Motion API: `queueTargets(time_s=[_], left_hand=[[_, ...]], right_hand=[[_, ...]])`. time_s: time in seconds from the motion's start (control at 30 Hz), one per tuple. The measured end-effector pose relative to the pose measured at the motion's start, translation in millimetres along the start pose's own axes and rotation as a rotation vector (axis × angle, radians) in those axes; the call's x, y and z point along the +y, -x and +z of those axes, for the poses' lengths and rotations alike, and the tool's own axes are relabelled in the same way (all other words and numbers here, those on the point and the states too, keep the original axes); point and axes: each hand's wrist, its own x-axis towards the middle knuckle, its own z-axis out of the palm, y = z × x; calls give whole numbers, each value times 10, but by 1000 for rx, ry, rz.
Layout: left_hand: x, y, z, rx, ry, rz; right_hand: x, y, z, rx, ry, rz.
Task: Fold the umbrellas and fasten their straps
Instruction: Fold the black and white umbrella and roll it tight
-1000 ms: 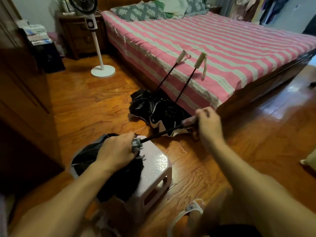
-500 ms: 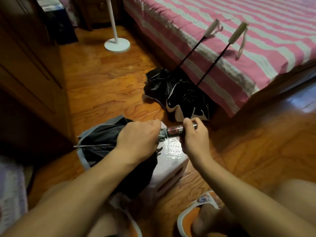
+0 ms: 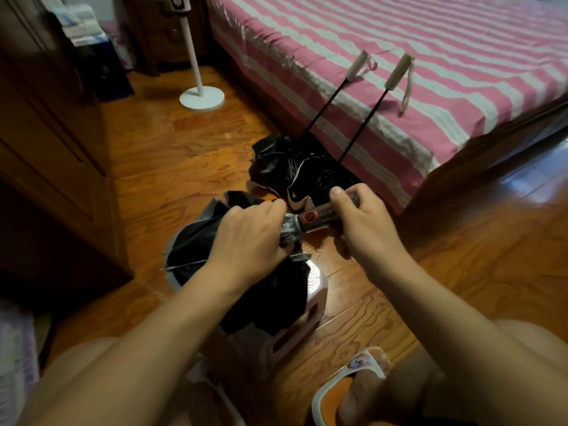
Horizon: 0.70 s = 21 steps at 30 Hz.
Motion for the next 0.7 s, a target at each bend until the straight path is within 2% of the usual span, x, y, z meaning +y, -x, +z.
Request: queueTargets(time_s=[0.1, 0.13, 0.2, 0.27, 0.33, 0.4, 0.47, 0.57, 0.7], left_hand=[[4, -17, -142, -157, 117, 6], [-24, 3, -206, -165, 194, -8], [-134, 81, -313, -76, 396, -129], [-284, 156, -376, 16, 609, -414], [-418, 165, -406, -31, 830, -764], [-492, 149, -421, -114, 1107, -1010], [-521, 118, -439, -161, 1298, -1054], [-527, 60, -510, -110, 1416, -976], [-566, 69, -526, 8, 1331, -1000]], right_hand=[[-67, -182, -211, 130, -9, 82], [-88, -250, -293, 169, -12, 90], [-111, -358, -452, 238, 19, 65], [-104, -392, -581, 295, 97, 20], [-112, -369, -657, 333, 104, -12], [-157, -357, -698, 326, 50, -15], [-290, -356, -734, 280, -49, -11], [-497, -349, -744, 143, -191, 18], [-297, -321, -540, 7, -329, 115]])
